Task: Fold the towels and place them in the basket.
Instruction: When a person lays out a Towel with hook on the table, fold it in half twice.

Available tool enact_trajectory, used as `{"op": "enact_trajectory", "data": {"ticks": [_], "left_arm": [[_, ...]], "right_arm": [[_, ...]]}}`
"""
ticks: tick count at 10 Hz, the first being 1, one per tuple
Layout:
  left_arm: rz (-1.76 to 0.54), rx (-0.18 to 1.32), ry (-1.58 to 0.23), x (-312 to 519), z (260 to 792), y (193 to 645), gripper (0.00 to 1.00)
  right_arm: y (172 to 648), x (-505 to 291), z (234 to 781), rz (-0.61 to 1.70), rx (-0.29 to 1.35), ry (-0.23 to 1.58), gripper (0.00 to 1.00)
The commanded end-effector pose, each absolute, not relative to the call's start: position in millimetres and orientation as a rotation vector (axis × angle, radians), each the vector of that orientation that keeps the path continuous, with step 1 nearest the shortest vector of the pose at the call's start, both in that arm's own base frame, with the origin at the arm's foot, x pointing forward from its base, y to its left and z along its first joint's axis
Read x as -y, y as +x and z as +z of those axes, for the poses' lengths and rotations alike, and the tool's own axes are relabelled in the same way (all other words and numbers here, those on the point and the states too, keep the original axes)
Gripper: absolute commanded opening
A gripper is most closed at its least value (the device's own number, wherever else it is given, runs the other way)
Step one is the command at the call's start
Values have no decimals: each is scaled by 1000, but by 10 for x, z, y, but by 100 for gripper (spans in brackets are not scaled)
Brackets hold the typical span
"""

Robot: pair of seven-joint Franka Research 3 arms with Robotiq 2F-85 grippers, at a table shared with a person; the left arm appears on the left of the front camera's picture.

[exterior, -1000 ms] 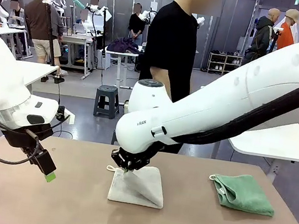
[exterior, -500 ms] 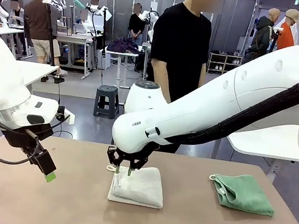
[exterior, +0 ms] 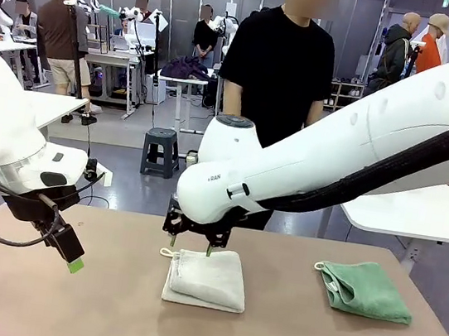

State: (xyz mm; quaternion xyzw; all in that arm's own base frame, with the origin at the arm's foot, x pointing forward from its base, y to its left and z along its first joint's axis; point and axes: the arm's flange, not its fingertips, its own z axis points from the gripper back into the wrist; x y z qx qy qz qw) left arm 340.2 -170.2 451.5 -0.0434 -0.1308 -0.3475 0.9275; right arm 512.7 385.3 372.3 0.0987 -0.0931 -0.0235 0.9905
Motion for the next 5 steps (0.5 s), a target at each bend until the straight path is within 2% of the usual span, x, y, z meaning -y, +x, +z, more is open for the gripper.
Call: {"op": "enact_trajectory", "data": {"ticks": [1, 3, 4, 5], "left_arm": [[-709, 272, -78, 1714, 4505, 3413, 100], [-709, 272, -78, 1714, 4505, 3413, 100], [-709, 272, -78, 1714, 4505, 3413, 100], [-709, 272, -78, 1714, 4505, 3413, 100]], "right_arm": [[4945, -3402, 3852, -98, 222, 268, 100], [4890, -3021, 3956, -19, 162, 341, 100], [5064, -3487, 3885, -94, 191, 249, 100], [5064, -3487, 3885, -94, 191, 249, 100]]}}
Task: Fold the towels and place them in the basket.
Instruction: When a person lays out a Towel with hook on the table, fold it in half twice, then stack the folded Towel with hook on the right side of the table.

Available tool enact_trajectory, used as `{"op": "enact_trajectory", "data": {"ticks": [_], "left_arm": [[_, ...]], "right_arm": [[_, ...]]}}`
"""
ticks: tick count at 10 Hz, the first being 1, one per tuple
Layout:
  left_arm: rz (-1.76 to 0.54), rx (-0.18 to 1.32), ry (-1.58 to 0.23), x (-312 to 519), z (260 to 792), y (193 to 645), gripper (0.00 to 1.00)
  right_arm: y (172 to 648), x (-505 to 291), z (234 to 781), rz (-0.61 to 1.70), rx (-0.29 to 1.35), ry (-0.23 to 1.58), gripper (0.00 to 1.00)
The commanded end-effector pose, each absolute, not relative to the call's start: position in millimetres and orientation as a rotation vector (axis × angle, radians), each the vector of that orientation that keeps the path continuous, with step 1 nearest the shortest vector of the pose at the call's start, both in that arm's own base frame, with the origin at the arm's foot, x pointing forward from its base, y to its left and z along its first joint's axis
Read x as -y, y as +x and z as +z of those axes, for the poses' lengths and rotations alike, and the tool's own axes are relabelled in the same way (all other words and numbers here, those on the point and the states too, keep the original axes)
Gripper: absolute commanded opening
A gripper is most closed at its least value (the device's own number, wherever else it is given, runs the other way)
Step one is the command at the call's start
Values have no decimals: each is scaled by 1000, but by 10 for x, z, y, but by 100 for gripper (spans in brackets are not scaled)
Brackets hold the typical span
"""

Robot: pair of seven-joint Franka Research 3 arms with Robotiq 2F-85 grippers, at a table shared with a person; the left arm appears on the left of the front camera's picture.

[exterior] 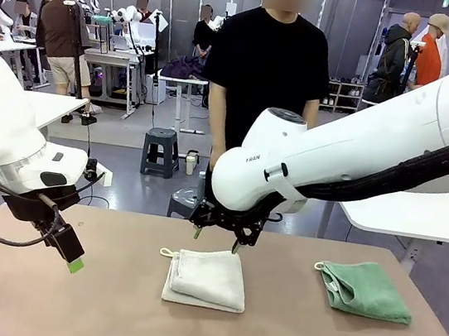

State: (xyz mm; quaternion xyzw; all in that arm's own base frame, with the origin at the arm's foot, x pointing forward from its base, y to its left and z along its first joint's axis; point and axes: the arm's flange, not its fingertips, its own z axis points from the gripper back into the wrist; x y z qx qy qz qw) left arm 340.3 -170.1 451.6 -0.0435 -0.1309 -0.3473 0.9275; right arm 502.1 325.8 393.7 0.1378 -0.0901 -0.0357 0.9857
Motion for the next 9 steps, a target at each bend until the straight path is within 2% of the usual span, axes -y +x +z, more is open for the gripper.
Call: {"op": "enact_trajectory", "data": {"ticks": [1, 9], "left_arm": [[-709, 272, -78, 1714, 4505, 3413, 100], [-709, 272, -78, 1714, 4505, 3413, 100]], "right_arm": [[5064, -3487, 3885, -94, 191, 249, 100], [5064, -3487, 3885, -94, 191, 249, 100]]}}
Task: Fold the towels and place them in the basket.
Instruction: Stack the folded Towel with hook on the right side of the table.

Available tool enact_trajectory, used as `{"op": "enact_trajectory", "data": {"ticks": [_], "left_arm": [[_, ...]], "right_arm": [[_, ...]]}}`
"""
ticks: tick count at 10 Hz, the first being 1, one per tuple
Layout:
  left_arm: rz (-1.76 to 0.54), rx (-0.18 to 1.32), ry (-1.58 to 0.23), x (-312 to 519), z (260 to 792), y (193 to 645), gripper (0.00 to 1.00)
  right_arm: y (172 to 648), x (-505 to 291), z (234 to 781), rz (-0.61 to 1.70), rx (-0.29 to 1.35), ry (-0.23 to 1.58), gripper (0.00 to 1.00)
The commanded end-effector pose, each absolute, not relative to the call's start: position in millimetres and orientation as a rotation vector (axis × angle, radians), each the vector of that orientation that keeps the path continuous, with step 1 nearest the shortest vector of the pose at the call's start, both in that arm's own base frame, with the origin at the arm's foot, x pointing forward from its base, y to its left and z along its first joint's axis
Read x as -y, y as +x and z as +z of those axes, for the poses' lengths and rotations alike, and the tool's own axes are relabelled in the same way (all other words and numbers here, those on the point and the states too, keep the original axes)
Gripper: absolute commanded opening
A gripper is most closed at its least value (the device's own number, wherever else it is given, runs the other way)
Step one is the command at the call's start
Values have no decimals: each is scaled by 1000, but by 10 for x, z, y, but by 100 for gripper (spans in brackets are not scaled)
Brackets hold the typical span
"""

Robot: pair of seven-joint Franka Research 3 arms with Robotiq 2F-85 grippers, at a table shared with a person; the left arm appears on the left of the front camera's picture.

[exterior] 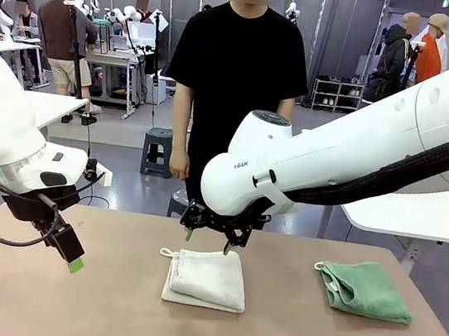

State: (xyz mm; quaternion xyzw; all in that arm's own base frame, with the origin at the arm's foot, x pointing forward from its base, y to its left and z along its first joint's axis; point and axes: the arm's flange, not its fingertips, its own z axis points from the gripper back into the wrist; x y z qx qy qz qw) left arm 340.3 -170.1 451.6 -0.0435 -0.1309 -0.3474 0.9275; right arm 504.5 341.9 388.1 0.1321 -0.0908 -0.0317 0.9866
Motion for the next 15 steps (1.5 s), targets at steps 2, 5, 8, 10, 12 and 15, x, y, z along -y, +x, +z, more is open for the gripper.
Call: {"op": "enact_trajectory", "data": {"ticks": [2, 5, 8, 10, 12, 15], "left_arm": [[-709, 272, -78, 1714, 4505, 3413, 100], [-709, 272, -78, 1714, 4505, 3413, 100], [-709, 272, -78, 1714, 4505, 3413, 100], [-709, 272, -78, 1714, 4505, 3413, 100], [-709, 272, -78, 1714, 4505, 3413, 100], [-709, 272, -78, 1714, 4505, 3413, 100]], "right_arm": [[4923, -3154, 4094, -40, 173, 353, 100], [4770, -2326, 3940, -110, 165, 512, 100], [4780, -1940, 3510, -162, 178, 692, 100], [4794, -1797, 3190, -158, 189, 761, 100], [4818, -1740, 3012, -154, 197, 786, 100], [4914, -1807, 2758, -116, 176, 830, 100]]}}
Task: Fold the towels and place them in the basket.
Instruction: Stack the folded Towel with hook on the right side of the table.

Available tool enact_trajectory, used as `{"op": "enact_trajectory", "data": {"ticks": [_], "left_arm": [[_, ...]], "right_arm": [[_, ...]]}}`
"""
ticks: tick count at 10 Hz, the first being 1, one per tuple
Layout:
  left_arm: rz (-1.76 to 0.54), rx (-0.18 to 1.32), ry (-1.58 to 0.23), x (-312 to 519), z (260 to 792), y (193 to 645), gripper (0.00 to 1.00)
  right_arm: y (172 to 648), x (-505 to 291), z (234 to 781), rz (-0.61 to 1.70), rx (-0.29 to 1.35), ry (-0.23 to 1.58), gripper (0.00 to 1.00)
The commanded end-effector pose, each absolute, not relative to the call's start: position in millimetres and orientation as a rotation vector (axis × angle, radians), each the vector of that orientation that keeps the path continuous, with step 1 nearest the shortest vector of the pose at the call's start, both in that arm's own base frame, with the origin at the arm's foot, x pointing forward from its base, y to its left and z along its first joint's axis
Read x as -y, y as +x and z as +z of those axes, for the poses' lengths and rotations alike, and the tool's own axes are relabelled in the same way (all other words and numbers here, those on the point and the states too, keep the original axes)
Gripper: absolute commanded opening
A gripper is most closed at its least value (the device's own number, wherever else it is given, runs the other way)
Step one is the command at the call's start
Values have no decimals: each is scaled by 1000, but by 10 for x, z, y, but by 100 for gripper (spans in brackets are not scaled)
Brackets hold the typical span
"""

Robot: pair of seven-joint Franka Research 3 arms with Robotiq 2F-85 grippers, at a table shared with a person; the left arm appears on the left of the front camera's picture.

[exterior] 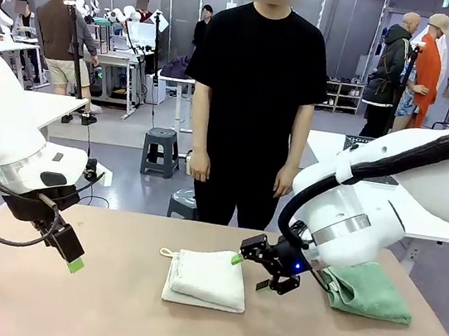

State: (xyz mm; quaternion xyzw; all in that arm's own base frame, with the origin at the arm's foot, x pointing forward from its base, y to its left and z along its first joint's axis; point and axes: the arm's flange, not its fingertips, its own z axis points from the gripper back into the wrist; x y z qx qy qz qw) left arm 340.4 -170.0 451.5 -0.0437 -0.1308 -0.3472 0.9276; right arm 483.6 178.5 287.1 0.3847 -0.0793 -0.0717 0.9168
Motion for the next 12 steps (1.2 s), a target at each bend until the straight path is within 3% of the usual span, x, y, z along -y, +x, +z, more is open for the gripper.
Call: {"op": "enact_trajectory", "data": {"ticks": [1, 7, 8, 9, 10, 12], "left_arm": [[-709, 272, -78, 1714, 4505, 3413, 100], [-709, 272, -78, 1714, 4505, 3413, 100], [-709, 272, -78, 1714, 4505, 3413, 100], [-709, 272, -78, 1714, 4505, 3413, 100], [-709, 272, -78, 1714, 4505, 3413, 100], [-709, 272, -78, 1714, 4505, 3413, 100]], "right_arm": [[4948, -1832, 2697, -107, 172, 824, 100], [5081, -2039, 2521, -95, 150, 849, 100], [5089, -2078, 2529, -83, 144, 879, 60], [5091, -2118, 2536, -78, 143, 871, 40], [5101, -2146, 2540, -76, 142, 867, 0], [5116, -2211, 2550, -80, 144, 863, 0]]}}
